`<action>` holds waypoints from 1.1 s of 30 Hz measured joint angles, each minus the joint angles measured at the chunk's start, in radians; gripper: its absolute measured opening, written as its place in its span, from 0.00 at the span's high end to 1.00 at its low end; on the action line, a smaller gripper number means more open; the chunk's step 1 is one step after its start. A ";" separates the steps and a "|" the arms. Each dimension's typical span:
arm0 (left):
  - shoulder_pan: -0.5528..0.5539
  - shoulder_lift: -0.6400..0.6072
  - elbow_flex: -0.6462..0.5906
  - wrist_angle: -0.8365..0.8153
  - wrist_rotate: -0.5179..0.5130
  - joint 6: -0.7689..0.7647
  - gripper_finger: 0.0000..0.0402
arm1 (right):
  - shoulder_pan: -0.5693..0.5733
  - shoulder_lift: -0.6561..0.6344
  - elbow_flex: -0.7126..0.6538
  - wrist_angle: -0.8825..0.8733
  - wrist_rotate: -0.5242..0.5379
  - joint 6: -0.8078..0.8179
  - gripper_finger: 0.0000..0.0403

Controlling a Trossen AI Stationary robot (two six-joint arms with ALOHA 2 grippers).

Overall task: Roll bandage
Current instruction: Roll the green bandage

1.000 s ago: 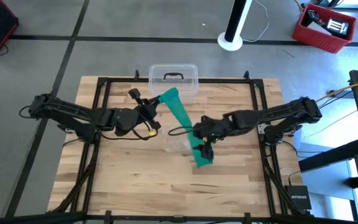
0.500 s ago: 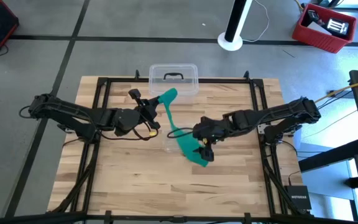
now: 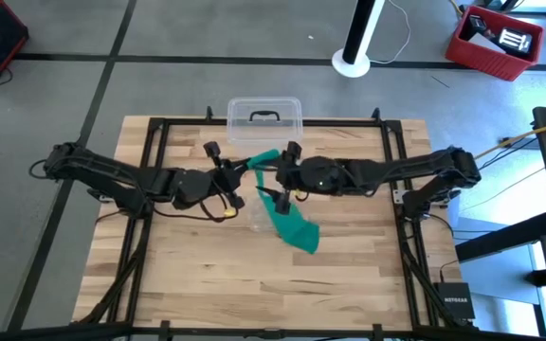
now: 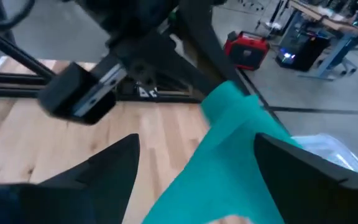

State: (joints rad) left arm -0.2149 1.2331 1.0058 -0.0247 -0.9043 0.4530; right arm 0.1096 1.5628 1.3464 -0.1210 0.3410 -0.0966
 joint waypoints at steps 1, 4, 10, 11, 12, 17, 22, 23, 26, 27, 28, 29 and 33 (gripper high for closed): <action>-0.006 0.000 0.000 -0.002 0.000 0.000 0.97 | -0.002 0.005 0.000 -0.002 0.012 -0.010 0.21; -0.017 0.000 -0.001 -0.003 -0.003 0.017 0.97 | -0.006 0.009 0.000 -0.006 -0.002 -0.011 0.21; -0.022 -0.002 -0.001 0.009 -0.012 0.023 0.97 | -0.005 0.016 0.000 0.072 -0.064 -0.009 0.21; -0.022 -0.002 -0.001 0.006 -0.011 0.023 0.97 | -0.006 0.020 0.000 0.073 -0.065 -0.009 0.21; -0.022 -0.002 -0.001 0.000 -0.013 0.023 0.97 | -0.006 0.027 0.000 0.077 -0.069 -0.010 0.21; -0.021 -0.002 -0.001 -0.023 -0.014 0.014 0.97 | -0.006 0.054 0.000 0.139 -0.118 -0.015 0.21; -0.021 0.002 0.000 -0.019 0.008 0.007 0.97 | -0.004 0.059 -0.001 0.190 -0.265 -0.030 0.21; -0.021 0.001 0.000 -0.018 0.007 0.007 0.97 | -0.004 0.057 0.000 0.192 -0.289 -0.044 0.21; -0.020 0.001 0.000 -0.022 0.002 0.007 0.97 | 0.001 0.042 0.007 0.109 -0.272 -0.057 0.21; -0.021 0.001 0.000 -0.025 0.001 0.007 0.97 | 0.004 0.032 0.015 0.065 -0.249 -0.057 0.21; -0.024 0.001 0.000 -0.024 -0.002 0.007 0.97 | 0.004 0.023 0.022 0.016 -0.225 -0.058 0.21; -0.027 0.001 0.000 -0.022 -0.002 0.007 0.97 | 0.010 0.011 0.030 -0.026 -0.203 -0.058 0.21; -0.037 0.001 0.000 -0.022 -0.003 0.019 0.97 | 0.025 -0.023 0.038 -0.105 -0.136 -0.059 0.21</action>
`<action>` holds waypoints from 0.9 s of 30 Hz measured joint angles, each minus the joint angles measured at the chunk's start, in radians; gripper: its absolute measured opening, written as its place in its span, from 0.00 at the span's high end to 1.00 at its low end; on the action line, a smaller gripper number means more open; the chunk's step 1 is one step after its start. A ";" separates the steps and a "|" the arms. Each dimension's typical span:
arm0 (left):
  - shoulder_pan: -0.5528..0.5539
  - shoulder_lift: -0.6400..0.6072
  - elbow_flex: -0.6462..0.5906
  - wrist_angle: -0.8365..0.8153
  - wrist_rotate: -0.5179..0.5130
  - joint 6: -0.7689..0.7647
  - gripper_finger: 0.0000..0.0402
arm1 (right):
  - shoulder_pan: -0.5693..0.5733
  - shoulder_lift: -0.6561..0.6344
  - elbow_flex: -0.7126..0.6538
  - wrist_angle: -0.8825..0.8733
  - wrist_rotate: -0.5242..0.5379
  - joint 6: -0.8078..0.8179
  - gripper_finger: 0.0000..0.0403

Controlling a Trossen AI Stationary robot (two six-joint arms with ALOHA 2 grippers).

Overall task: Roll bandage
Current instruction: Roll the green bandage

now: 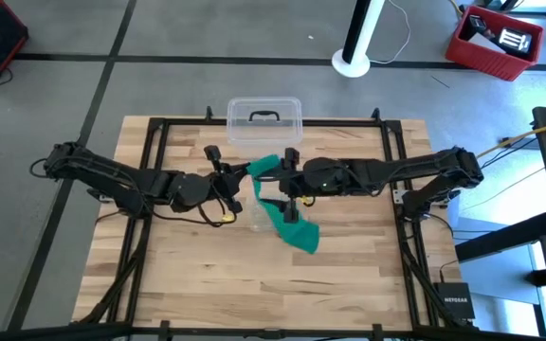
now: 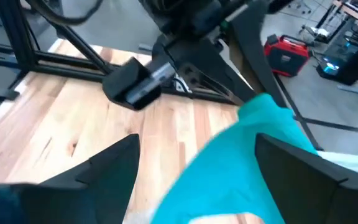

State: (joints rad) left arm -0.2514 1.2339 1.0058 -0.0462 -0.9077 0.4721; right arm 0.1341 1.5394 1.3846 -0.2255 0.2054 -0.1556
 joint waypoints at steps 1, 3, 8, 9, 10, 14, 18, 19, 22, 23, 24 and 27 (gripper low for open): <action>-0.002 0.000 0.000 0.000 0.000 0.000 0.97 | 0.003 0.000 0.000 0.001 0.010 -0.001 0.21; -0.010 0.000 0.000 0.002 0.012 -0.001 0.97 | 0.004 0.005 0.000 0.012 0.036 -0.012 0.21; -0.033 0.000 -0.001 0.003 0.052 -0.002 0.97 | 0.004 0.055 0.000 0.117 0.044 -0.062 0.21; -0.037 0.000 -0.001 0.004 0.055 -0.001 0.97 | 0.005 0.061 0.000 0.138 0.044 -0.073 0.21; -0.040 0.000 -0.001 0.008 0.060 -0.001 0.97 | 0.005 0.067 0.000 0.164 0.032 -0.081 0.21; -0.051 -0.001 -0.001 -0.003 0.061 -0.011 0.97 | 0.003 0.083 0.000 0.193 0.010 -0.085 0.21; -0.051 -0.001 0.000 0.002 0.067 -0.013 0.97 | 0.005 0.080 0.001 0.233 -0.027 -0.093 0.21; -0.051 -0.001 0.000 0.002 0.067 -0.012 0.97 | 0.011 0.072 0.003 0.213 -0.031 -0.095 0.21; -0.053 -0.001 0.000 0.000 0.066 -0.011 0.97 | 0.025 0.044 0.021 0.142 -0.017 -0.100 0.21; -0.055 -0.001 0.000 -0.001 0.065 -0.010 0.97 | 0.031 0.031 0.026 0.096 -0.014 -0.103 0.21; -0.057 -0.001 0.000 0.001 0.063 -0.005 0.97 | 0.032 0.021 0.027 0.046 -0.013 -0.103 0.21; -0.066 -0.001 0.000 0.001 0.063 0.008 0.97 | 0.044 0.017 0.025 -0.059 -0.003 -0.087 0.21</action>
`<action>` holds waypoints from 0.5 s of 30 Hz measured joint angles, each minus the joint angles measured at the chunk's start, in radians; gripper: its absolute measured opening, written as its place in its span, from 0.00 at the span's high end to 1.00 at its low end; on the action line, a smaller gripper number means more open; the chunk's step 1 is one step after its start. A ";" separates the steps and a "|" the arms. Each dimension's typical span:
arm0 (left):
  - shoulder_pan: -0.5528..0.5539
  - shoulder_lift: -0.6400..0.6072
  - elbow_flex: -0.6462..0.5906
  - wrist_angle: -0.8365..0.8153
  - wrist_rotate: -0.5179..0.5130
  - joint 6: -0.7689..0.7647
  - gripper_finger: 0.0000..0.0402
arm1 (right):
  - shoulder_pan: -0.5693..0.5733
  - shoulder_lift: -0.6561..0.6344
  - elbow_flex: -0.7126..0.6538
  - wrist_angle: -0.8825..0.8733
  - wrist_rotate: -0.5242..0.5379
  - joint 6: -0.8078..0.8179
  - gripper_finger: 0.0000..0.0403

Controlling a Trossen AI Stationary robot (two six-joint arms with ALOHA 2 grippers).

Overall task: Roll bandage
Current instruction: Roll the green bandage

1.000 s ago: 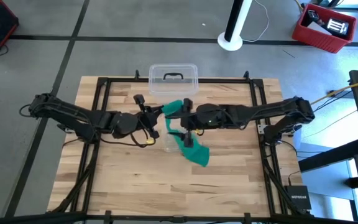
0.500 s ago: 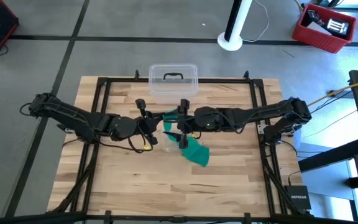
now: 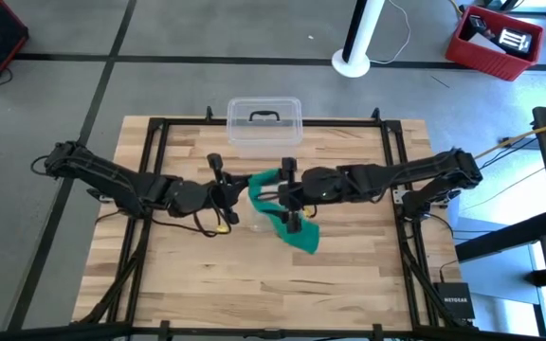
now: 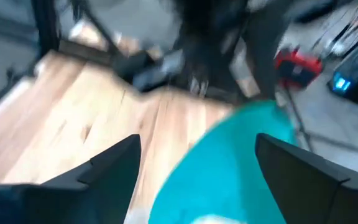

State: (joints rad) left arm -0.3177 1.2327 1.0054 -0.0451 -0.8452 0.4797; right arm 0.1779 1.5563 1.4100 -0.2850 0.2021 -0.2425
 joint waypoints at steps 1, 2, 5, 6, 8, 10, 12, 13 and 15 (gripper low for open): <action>-0.002 0.000 0.000 0.003 0.000 0.001 0.97 | 0.000 0.002 -0.001 -0.014 0.011 0.003 0.21; -0.005 0.000 0.000 0.006 0.001 0.002 0.97 | 0.000 0.006 -0.001 -0.011 0.019 0.003 0.21; -0.012 0.000 0.000 0.001 0.012 0.002 0.97 | -0.002 0.024 0.001 0.034 0.026 -0.007 0.21; -0.015 -0.001 0.000 -0.004 0.012 0.003 0.97 | -0.002 0.034 0.001 0.059 0.028 -0.019 0.21; -0.022 -0.002 0.000 -0.014 0.013 0.009 0.97 | 0.000 0.038 -0.001 0.087 0.024 -0.042 0.21; -0.024 -0.002 0.001 -0.023 0.031 -0.001 0.97 | 0.000 0.038 0.000 0.116 0.016 -0.053 0.21; -0.024 0.000 0.001 -0.047 0.043 -0.017 0.97 | -0.001 0.031 0.001 0.107 0.022 -0.054 0.21; -0.024 0.002 0.001 -0.053 0.045 -0.021 0.97 | -0.002 0.028 0.001 0.102 0.024 -0.054 0.21; -0.024 0.001 0.000 -0.047 0.046 -0.023 0.97 | -0.003 0.026 0.001 0.108 0.025 -0.055 0.21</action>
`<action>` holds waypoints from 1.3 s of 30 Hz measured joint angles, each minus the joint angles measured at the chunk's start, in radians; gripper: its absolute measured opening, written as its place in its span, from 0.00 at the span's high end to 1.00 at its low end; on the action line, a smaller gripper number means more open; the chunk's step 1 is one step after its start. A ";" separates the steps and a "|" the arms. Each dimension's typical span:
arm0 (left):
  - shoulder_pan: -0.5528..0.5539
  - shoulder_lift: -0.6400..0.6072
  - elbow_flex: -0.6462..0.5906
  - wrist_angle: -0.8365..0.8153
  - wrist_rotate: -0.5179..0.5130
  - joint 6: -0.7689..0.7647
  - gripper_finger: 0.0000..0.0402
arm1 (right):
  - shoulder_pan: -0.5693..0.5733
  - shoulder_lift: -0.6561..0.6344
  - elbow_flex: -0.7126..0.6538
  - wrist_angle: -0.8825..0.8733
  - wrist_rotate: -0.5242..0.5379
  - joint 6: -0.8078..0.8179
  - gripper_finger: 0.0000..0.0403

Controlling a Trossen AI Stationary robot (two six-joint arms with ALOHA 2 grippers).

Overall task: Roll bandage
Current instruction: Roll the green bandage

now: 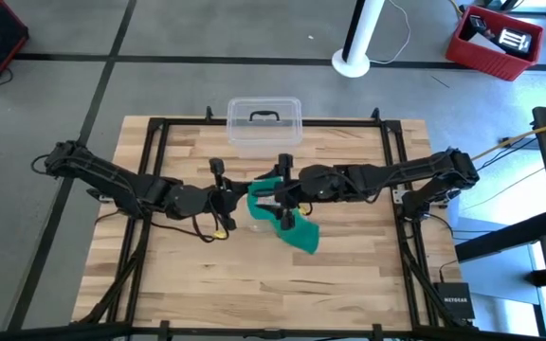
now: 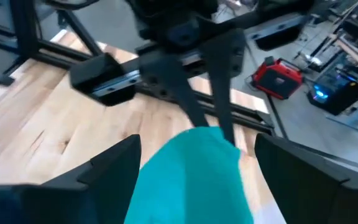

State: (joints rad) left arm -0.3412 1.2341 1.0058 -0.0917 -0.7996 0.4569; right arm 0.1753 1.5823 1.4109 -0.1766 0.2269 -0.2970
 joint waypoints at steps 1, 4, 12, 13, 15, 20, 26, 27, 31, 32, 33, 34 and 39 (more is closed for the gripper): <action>0.000 -0.001 0.000 0.003 0.001 0.001 0.97 | 0.000 0.000 0.000 -0.003 -0.005 0.000 0.21; 0.000 -0.001 0.000 0.003 0.007 0.011 0.97 | -0.005 0.011 0.000 -0.019 -0.020 0.001 0.21; 0.000 -0.001 0.000 0.003 0.006 0.019 0.97 | -0.006 0.012 0.000 -0.027 -0.062 0.019 0.21; 0.000 -0.001 0.000 0.004 0.007 0.019 0.97 | -0.006 0.018 0.000 -0.022 -0.062 0.020 0.21; 0.000 -0.001 0.000 -0.003 0.007 0.018 0.97 | -0.006 0.024 0.001 -0.017 -0.061 0.022 0.21; 0.000 -0.001 -0.001 0.002 0.034 0.017 0.97 | -0.006 0.037 0.001 0.013 -0.062 0.000 0.21; -0.003 -0.002 -0.001 0.001 0.054 0.007 0.97 | -0.024 0.050 0.000 0.069 -0.016 -0.055 0.21; -0.004 -0.002 0.000 0.005 0.067 0.004 0.97 | -0.024 0.047 0.000 0.080 -0.005 -0.067 0.21; -0.006 -0.002 0.000 0.005 0.072 0.011 0.97 | -0.006 0.007 -0.001 0.070 0.011 -0.076 0.21; -0.006 -0.002 0.000 0.005 0.070 0.014 0.97 | 0.004 -0.006 -0.001 0.059 0.010 -0.076 0.21; -0.006 -0.002 0.000 0.005 0.070 0.015 0.97 | 0.015 -0.021 0.000 0.039 0.010 -0.076 0.21; -0.005 -0.002 0.000 0.006 0.068 0.015 0.97 | 0.022 -0.032 -0.001 0.013 0.009 -0.075 0.21; -0.006 -0.001 0.000 0.015 0.067 0.010 0.97 | 0.041 -0.039 -0.001 -0.103 -0.003 -0.023 0.21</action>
State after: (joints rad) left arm -0.3470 1.2327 1.0058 -0.0763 -0.7326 0.4670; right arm 0.2164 1.5433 1.4101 -0.2793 0.2236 -0.3204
